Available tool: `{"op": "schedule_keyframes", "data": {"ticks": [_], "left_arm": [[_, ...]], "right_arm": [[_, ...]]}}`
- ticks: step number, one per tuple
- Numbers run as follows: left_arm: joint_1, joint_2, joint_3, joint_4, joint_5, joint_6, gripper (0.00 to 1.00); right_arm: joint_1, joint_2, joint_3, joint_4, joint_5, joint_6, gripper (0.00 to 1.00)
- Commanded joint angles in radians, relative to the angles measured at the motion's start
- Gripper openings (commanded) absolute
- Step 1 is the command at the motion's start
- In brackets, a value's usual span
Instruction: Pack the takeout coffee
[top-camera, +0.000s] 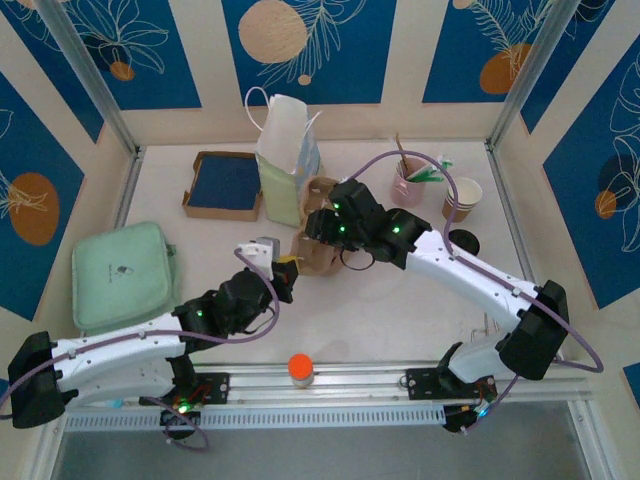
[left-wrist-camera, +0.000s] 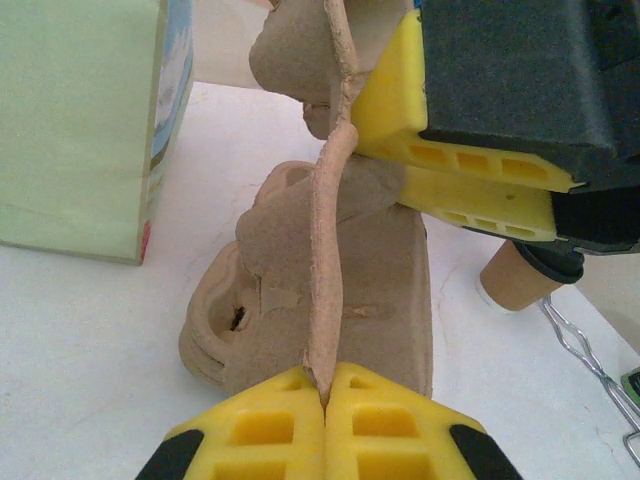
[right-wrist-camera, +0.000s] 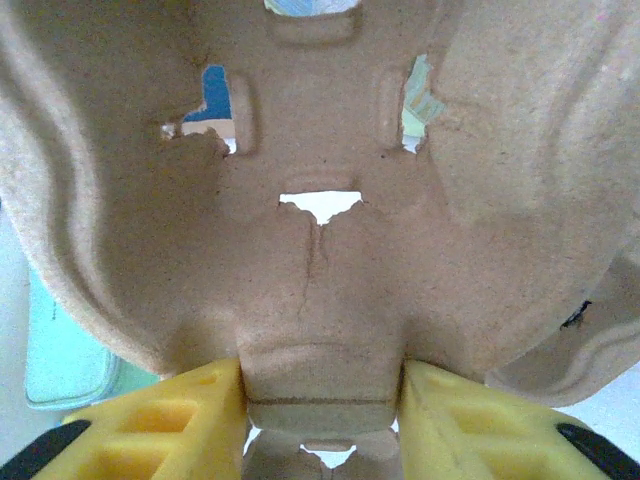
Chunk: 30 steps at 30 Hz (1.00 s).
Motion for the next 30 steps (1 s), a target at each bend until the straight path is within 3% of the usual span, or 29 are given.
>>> {"op": "schedule_keyframes", "data": {"ticks": [1, 10, 15, 21, 25, 30], "left_arm": [[-0.022, -0.018, 0.009, 0.060, 0.044, 0.031, 0.00], [-0.022, -0.032, 0.009, 0.066, 0.054, 0.040, 0.00], [-0.022, -0.040, 0.009, 0.066, 0.058, 0.042, 0.20], [-0.022, -0.067, 0.009, 0.060, 0.055, 0.047, 0.53], [-0.021, -0.088, 0.012, 0.048, 0.047, 0.051, 0.60], [-0.017, -0.140, 0.011, -0.006, 0.025, 0.052, 0.58]], "right_arm": [[0.009, 0.020, 0.031, -0.024, 0.023, -0.012, 0.34], [0.012, -0.006, 0.025, -0.019, 0.050, -0.013, 0.28], [0.011, -0.025, 0.013, -0.014, 0.062, -0.013, 0.26], [0.004, -0.045, 0.000, -0.014, 0.067, -0.014, 0.24], [-0.004, -0.061, -0.012, -0.021, 0.068, -0.016, 0.24], [-0.046, -0.134, -0.041, -0.057, 0.089, -0.030, 0.24]]}}
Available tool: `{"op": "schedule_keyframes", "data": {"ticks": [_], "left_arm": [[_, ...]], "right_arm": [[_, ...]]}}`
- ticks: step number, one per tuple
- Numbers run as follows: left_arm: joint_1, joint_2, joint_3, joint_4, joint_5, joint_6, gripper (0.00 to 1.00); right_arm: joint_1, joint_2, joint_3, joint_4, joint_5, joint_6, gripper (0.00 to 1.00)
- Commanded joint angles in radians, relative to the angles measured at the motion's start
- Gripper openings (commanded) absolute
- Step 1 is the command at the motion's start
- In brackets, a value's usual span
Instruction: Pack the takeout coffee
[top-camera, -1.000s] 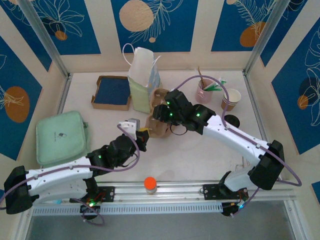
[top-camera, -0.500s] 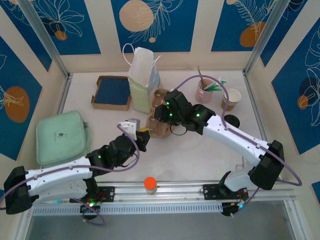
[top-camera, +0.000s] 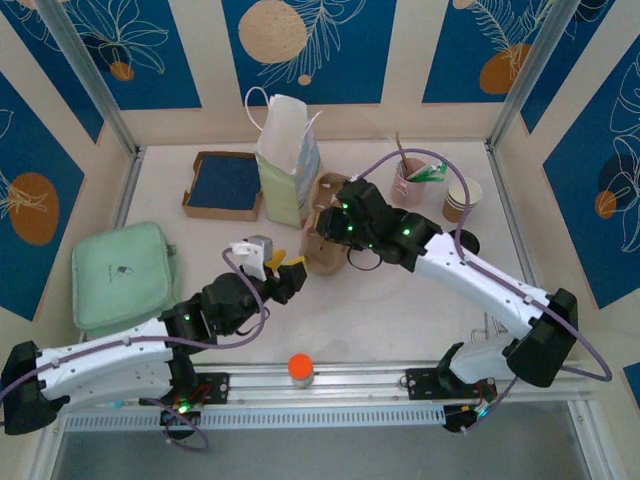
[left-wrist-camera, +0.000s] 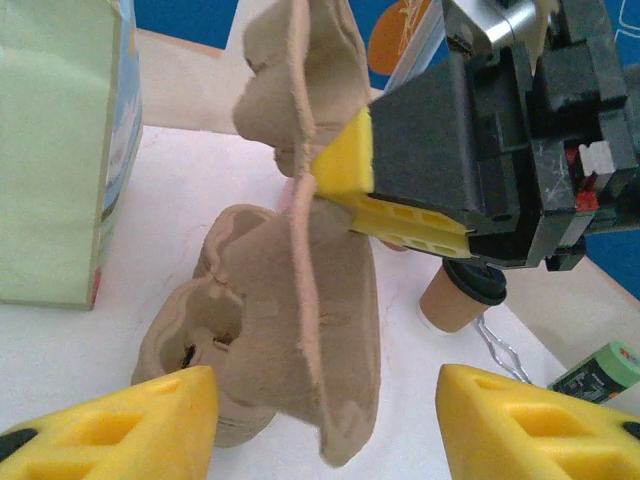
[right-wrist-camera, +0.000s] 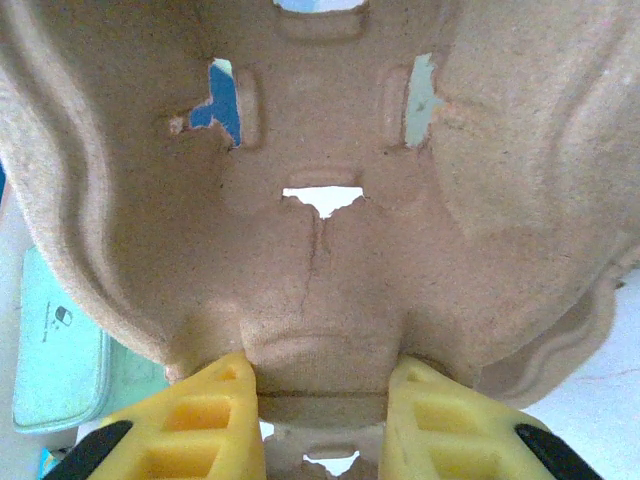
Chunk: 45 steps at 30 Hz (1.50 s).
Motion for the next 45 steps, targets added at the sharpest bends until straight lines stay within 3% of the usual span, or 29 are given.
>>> {"op": "schedule_keyframes", "data": {"ticks": [1, 4, 8, 12, 16, 28, 45], "left_arm": [[-0.001, -0.042, 0.018, -0.062, -0.022, 0.008, 0.57], [0.053, -0.028, 0.062, -0.200, 0.030, -0.018, 0.51], [0.228, 0.050, 0.098, -0.317, 0.268, -0.085, 0.42], [0.382, 0.187, 0.120, -0.326, 0.512, -0.117, 0.36], [0.425, 0.348, 0.144, -0.306, 0.565, -0.096, 0.31], [0.429, 0.665, 0.136, -0.093, 0.634, -0.086, 0.23], [0.281, 0.933, 0.383, -0.071, 0.643, -0.055, 0.21]], "right_arm": [[-0.041, -0.091, -0.030, -0.044, 0.038, -0.023, 0.24], [-0.096, -0.182, -0.061, -0.082, 0.041, -0.032, 0.24], [-0.159, -0.311, -0.097, -0.128, 0.043, -0.042, 0.23], [-0.190, -0.399, -0.112, -0.172, 0.048, -0.046, 0.23], [-0.205, -0.439, -0.121, -0.190, 0.043, -0.047, 0.23], [-0.257, -0.507, -0.148, -0.187, 0.009, -0.068, 0.23], [-0.306, -0.533, -0.164, -0.164, -0.033, -0.080, 0.23]]}}
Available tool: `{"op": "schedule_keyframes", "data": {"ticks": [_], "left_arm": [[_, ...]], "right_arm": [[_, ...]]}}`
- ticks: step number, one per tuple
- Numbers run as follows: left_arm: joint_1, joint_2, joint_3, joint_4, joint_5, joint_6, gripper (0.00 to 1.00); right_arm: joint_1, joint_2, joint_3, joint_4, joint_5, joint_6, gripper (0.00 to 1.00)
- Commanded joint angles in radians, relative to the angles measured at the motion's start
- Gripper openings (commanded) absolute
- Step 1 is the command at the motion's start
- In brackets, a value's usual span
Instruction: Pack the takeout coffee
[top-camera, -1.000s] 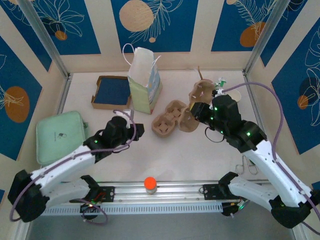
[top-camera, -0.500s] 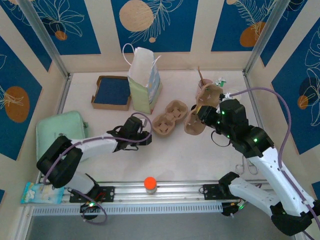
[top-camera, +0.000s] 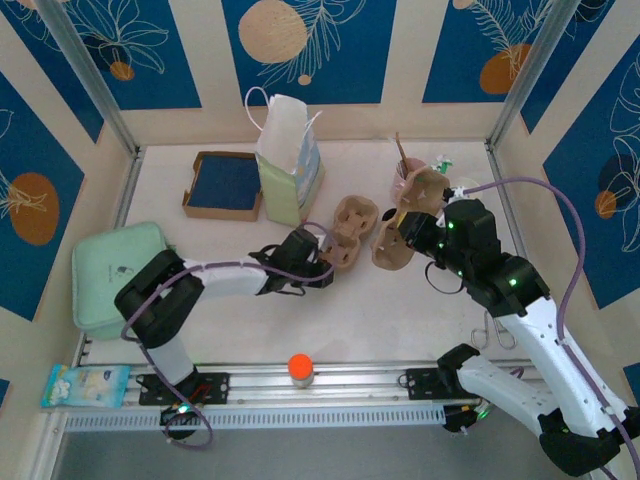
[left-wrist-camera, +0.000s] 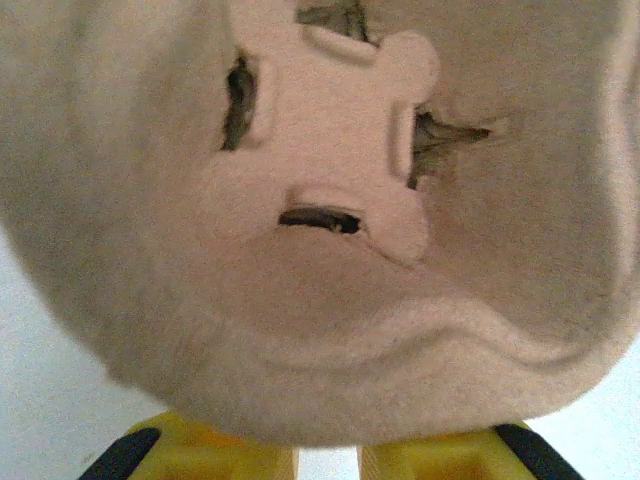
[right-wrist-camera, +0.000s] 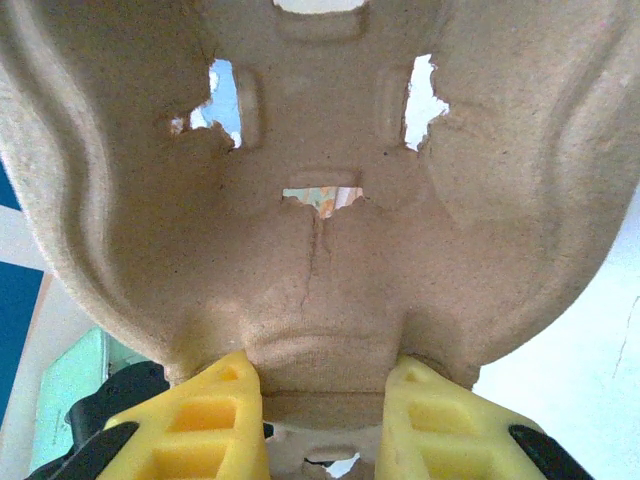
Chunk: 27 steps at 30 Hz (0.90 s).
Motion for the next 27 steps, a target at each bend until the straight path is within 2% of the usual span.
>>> {"op": "schedule_keyframes", "data": {"ticks": [1, 27], "left_arm": [[-0.016, 0.047, 0.062, 0.025, 0.026, 0.018, 0.21], [-0.004, 0.340, 0.441, 0.018, 0.112, 0.019, 0.21]], "right_arm": [[-0.011, -0.025, -0.009, 0.017, -0.019, -0.019, 0.23], [-0.098, -0.059, -0.020, -0.002, -0.068, -0.046, 0.22]]}}
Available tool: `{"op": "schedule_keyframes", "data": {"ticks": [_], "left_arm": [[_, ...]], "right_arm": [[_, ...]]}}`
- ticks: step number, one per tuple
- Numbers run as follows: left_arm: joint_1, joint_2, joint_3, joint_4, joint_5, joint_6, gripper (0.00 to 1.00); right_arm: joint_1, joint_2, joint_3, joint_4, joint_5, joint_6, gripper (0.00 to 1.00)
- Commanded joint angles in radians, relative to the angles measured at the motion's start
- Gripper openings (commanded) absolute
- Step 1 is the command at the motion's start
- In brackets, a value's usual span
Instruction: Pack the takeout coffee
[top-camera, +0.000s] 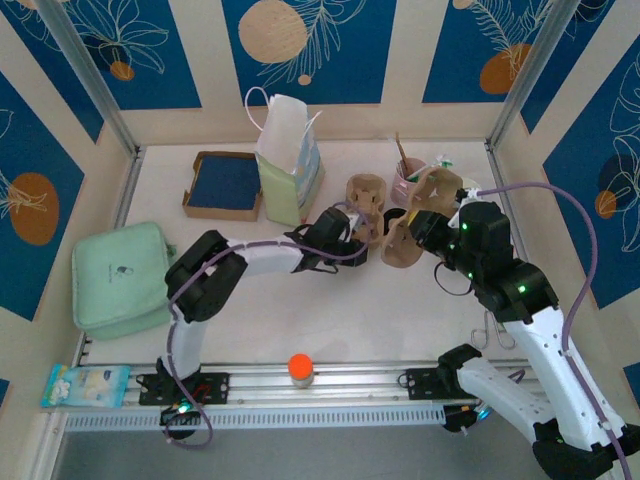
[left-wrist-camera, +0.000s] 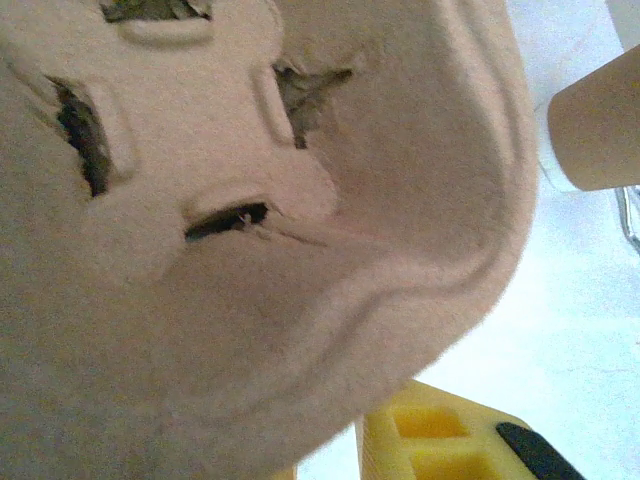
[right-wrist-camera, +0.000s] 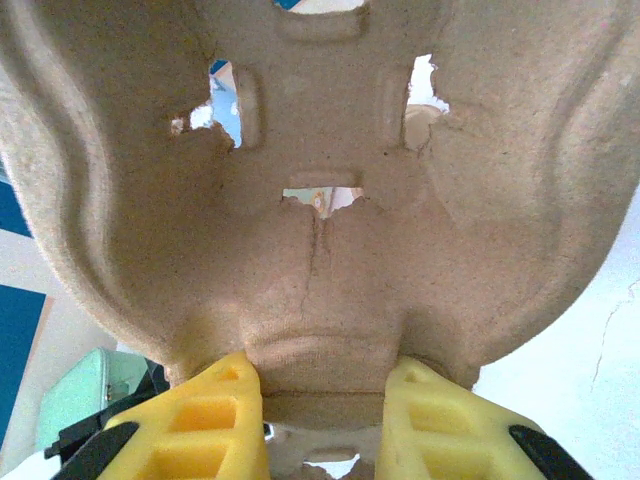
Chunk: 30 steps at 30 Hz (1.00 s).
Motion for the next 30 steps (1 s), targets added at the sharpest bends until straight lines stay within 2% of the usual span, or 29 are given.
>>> {"op": "schedule_keyframes", "data": {"ticks": [1, 6, 11, 14, 17, 20, 24, 28, 30], "left_arm": [[0.013, 0.036, 0.075, -0.020, 0.036, 0.022, 0.22], [0.014, -0.034, 0.071, -0.075, 0.029, 0.056, 0.24], [0.006, -0.220, -0.026, -0.151, -0.003, 0.103, 0.43], [0.003, -0.366, -0.075, -0.234, -0.034, 0.140, 0.50], [0.004, -0.517, -0.081, -0.344, -0.098, 0.191, 0.55], [0.028, -0.606, 0.034, -0.564, -0.187, 0.255, 0.57], [0.147, -0.666, 0.166, -0.723, -0.236, 0.311, 0.60], [0.356, -0.588, 0.278, -0.825, -0.135, 0.319, 0.62], [0.405, -0.542, 0.325, -0.856, -0.151, 0.339, 0.61]], "right_arm": [[-0.011, -0.017, -0.009, 0.000, -0.025, -0.015, 0.23], [-0.023, -0.022, -0.009, -0.003, -0.038, -0.023, 0.23], [-0.034, -0.023, -0.005, -0.005, -0.051, -0.030, 0.22], [-0.038, -0.023, 0.001, -0.010, -0.057, -0.033, 0.23], [-0.040, -0.027, 0.004, -0.014, -0.061, -0.033, 0.22], [-0.039, -0.026, 0.013, -0.020, -0.068, -0.033, 0.23], [-0.039, -0.026, 0.027, -0.028, -0.084, -0.028, 0.22], [-0.033, -0.028, 0.031, -0.038, -0.094, -0.020, 0.22], [-0.028, -0.028, 0.036, -0.043, -0.092, -0.021, 0.22]]}}
